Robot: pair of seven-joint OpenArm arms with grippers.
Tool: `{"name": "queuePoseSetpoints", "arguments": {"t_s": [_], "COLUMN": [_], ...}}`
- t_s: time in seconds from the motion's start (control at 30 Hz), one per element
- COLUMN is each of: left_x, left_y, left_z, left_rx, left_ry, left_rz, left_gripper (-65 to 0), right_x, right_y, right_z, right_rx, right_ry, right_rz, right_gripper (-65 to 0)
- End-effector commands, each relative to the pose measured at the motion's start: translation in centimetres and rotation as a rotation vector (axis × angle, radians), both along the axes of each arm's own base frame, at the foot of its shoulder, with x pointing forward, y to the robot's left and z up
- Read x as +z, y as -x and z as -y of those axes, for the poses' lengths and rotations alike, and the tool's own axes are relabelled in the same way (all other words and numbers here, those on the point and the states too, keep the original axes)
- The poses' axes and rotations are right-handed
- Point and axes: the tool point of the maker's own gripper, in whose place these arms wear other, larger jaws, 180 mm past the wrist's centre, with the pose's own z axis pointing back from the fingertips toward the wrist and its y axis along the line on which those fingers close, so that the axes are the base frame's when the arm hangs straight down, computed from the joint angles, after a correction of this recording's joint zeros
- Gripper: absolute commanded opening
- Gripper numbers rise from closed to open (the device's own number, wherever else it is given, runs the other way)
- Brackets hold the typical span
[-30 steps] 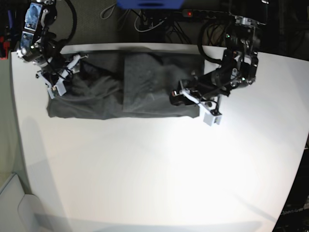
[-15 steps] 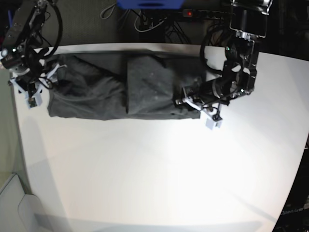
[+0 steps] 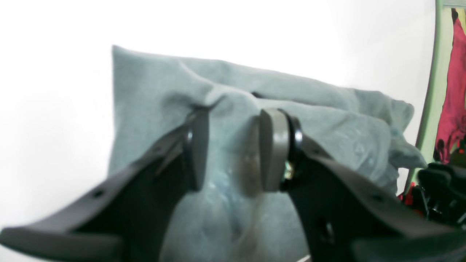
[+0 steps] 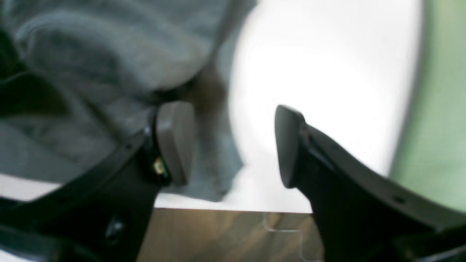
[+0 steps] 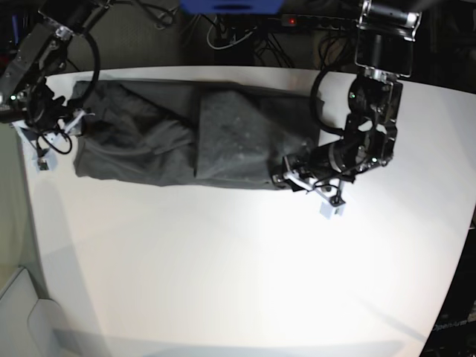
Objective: Layout the t-shirt on the table in an organized manner, then fold the t-shirt properly
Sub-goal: 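Grasp both strip ends, right gripper at its end, left at the other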
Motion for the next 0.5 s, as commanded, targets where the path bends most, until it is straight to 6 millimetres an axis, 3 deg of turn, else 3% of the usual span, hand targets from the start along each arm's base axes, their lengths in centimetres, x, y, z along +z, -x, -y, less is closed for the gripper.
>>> {"name": "queuePoseSetpoints", "arguments": {"t_s": [0.0, 0.2, 0.47], "left_x": [1.4, 1.2, 1.4], "left_y": [-1.1, -0.9, -0.8], "left_z": [0.1, -0.1, 0.2], "left_rx": [0.002, 0.006, -0.001], "left_ry": [0.014, 0.015, 0.021], "left_rz": [0.045, 0.036, 0.041], "left_gripper": [-41.5, -41.5, -41.5], "right_x": [1.1, 0.3, 0.8], "right_y": [-0.9, -1.1, -2.4], "right_z": [0.2, -1.8, -1.6], "right_rx": [0.006, 0.003, 0.003], "right_ry": [0.012, -0.048, -0.049], "right_rz": [0.048, 0.050, 0.094], "right_gripper": [-28.7, -28.5, -23.9]}}
